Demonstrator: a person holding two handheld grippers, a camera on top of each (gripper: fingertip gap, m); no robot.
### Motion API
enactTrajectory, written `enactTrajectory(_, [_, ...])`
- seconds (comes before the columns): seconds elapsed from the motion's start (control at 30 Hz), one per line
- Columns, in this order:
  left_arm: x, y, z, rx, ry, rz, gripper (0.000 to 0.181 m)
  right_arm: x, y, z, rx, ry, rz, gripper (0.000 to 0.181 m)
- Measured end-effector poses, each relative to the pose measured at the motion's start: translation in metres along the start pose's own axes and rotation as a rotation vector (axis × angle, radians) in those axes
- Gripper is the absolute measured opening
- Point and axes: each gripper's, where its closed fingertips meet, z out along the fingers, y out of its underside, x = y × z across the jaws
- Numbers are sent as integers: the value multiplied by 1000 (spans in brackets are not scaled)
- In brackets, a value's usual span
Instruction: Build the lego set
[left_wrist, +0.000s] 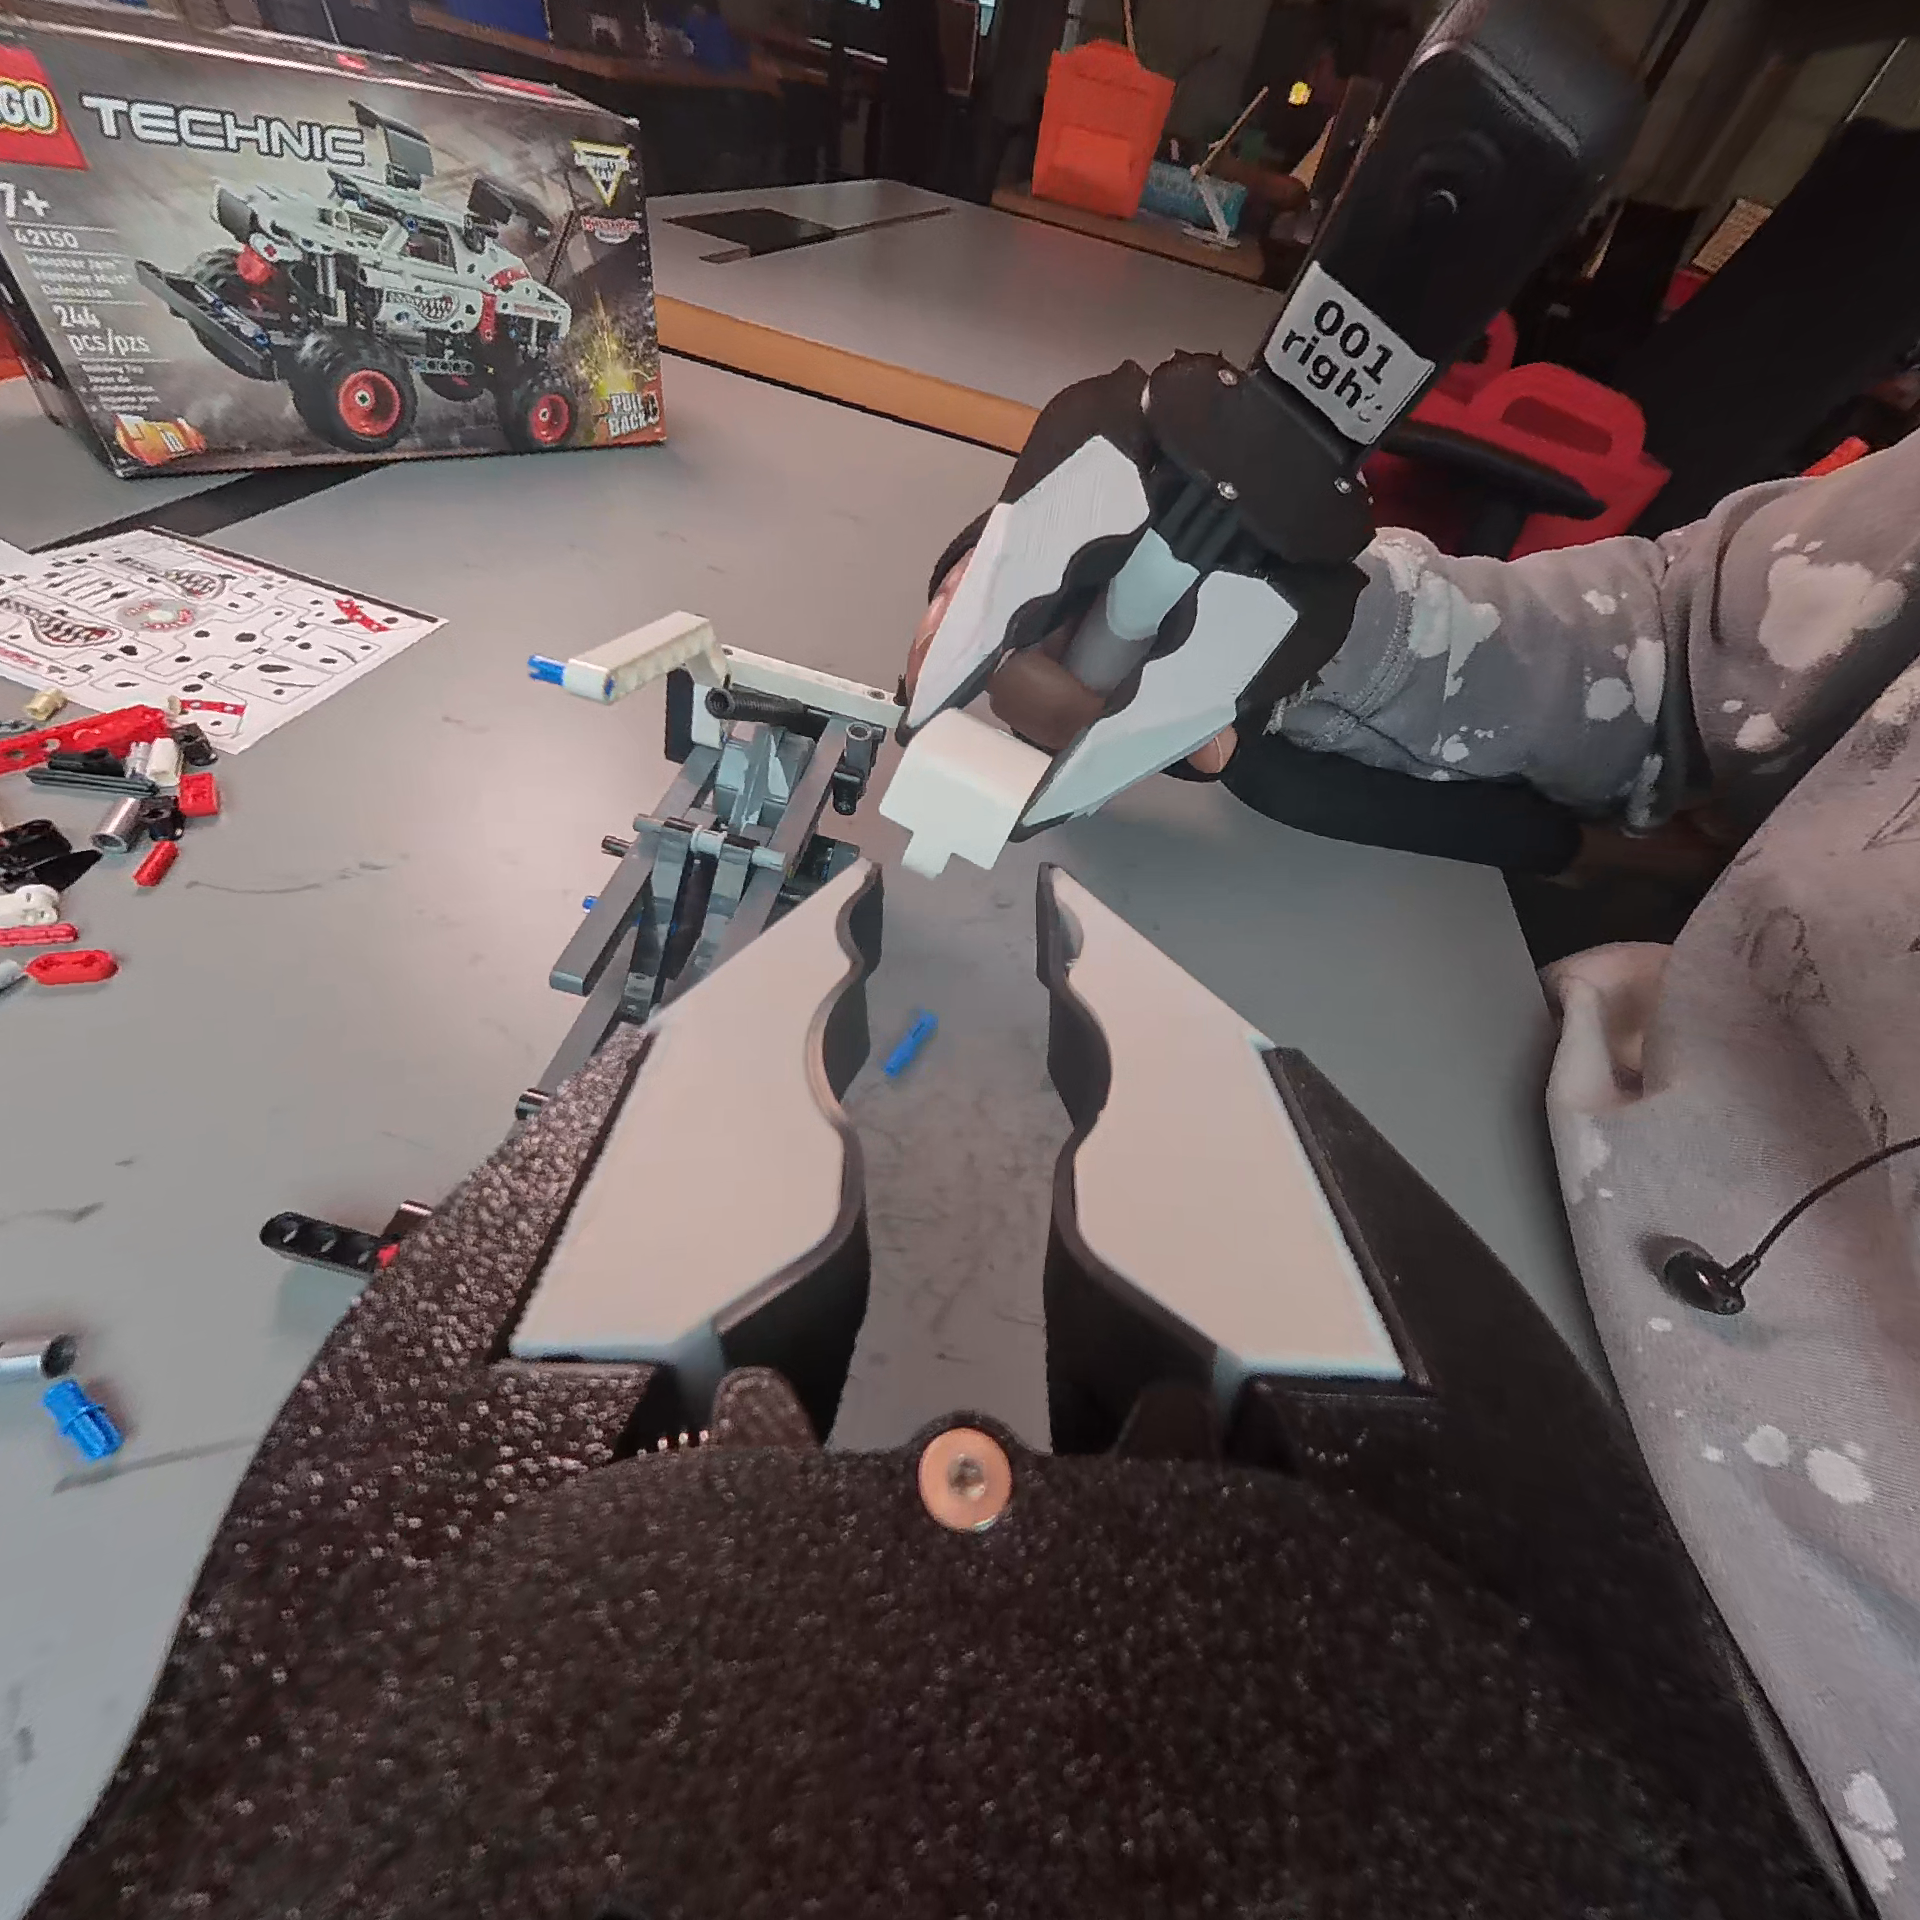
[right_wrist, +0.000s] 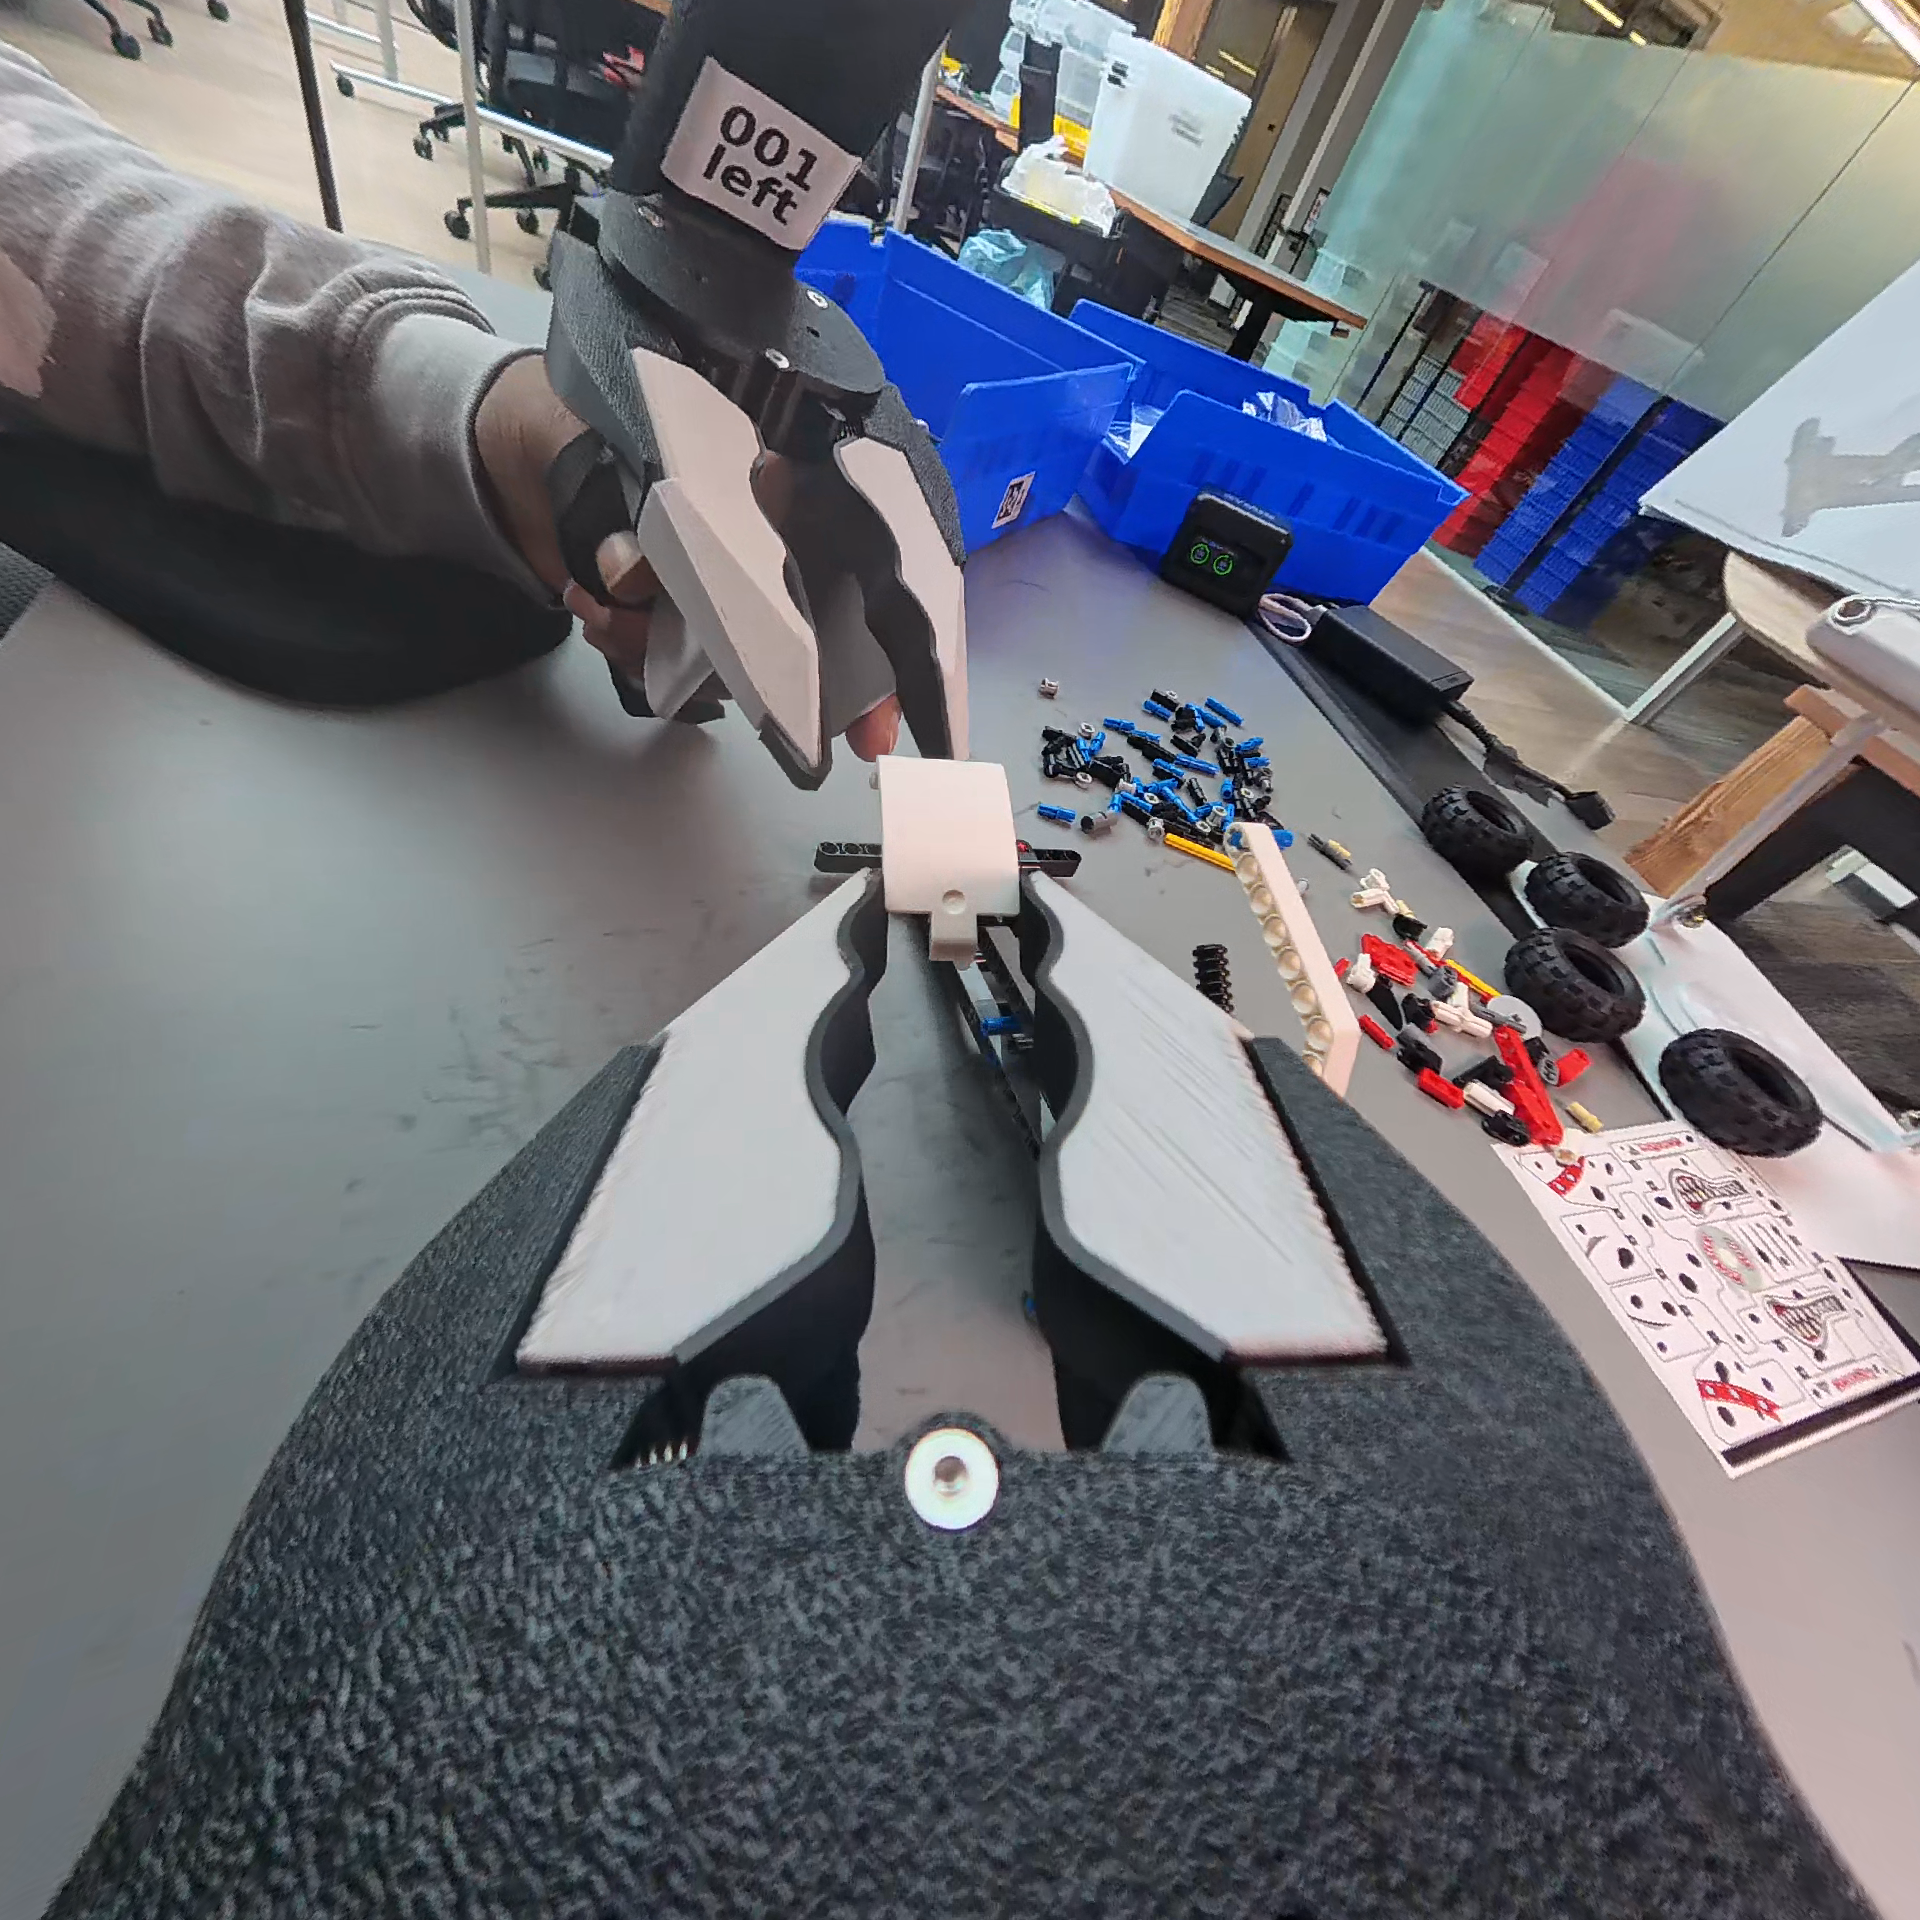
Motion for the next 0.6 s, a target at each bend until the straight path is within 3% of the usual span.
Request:
enactTrajectory(0.2, [-6, -10, -1, 82, 68, -336, 30, 9, -2, 2, -2, 83, -28, 24])
enactTrajectory(0.4, [-10, -29, -3, 230, 133, -561, 41, 25, -16, 0, 74, 208, -5, 24])
enactTrajectory(0.6, [-11, -41, 2, 349, 175, -719, 36, 35, -23, 5, 52, 377, -86, 25])
